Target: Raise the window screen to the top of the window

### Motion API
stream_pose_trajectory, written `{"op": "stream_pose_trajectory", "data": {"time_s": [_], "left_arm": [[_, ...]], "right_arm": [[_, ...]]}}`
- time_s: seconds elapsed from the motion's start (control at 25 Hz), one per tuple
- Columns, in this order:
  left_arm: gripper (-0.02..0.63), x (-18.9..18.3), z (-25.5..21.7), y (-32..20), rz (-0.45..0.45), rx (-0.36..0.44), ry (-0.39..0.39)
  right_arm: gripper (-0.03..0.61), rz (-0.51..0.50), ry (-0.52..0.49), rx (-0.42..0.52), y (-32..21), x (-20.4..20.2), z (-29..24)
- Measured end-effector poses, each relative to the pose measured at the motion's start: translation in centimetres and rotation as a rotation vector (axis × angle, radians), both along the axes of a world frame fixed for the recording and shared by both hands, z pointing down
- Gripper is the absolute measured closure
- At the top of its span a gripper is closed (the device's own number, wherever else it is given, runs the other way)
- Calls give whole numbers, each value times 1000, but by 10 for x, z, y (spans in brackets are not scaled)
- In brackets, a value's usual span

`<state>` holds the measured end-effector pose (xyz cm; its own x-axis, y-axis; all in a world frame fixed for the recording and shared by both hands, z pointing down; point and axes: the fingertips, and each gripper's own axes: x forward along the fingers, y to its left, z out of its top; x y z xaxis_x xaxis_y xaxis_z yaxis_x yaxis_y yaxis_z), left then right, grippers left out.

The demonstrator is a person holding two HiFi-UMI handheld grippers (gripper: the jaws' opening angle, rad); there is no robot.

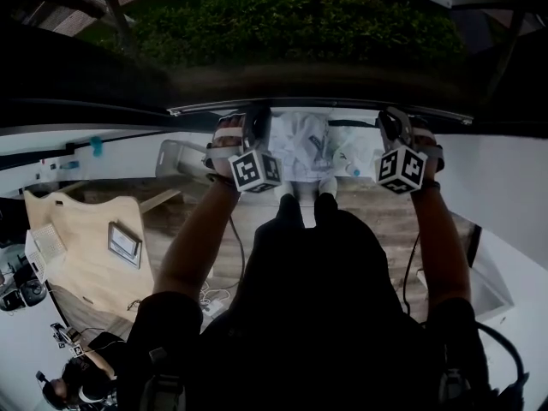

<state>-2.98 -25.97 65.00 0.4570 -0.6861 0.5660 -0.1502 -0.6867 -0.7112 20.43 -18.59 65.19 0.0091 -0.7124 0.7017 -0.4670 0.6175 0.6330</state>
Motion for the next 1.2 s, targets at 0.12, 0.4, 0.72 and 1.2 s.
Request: {"op": "stream_pose_trajectory", "data": {"time_s": [0.12,0.4,0.72,1.2], "left_arm": [[565,1,-10,-1,-15,19,8],[565,2,-30,0,-16,48,31],[565,2,-51,2,-10,45,24],[565,2,-88,0,-16,69,26]], "right_arm": [[534,26,7,37,-2,2,-10],[534,36,1,96,-3,3,-32],[534,27,-5,88,-1,4,-56],[534,21,4,122,-2,4,-96]]}}
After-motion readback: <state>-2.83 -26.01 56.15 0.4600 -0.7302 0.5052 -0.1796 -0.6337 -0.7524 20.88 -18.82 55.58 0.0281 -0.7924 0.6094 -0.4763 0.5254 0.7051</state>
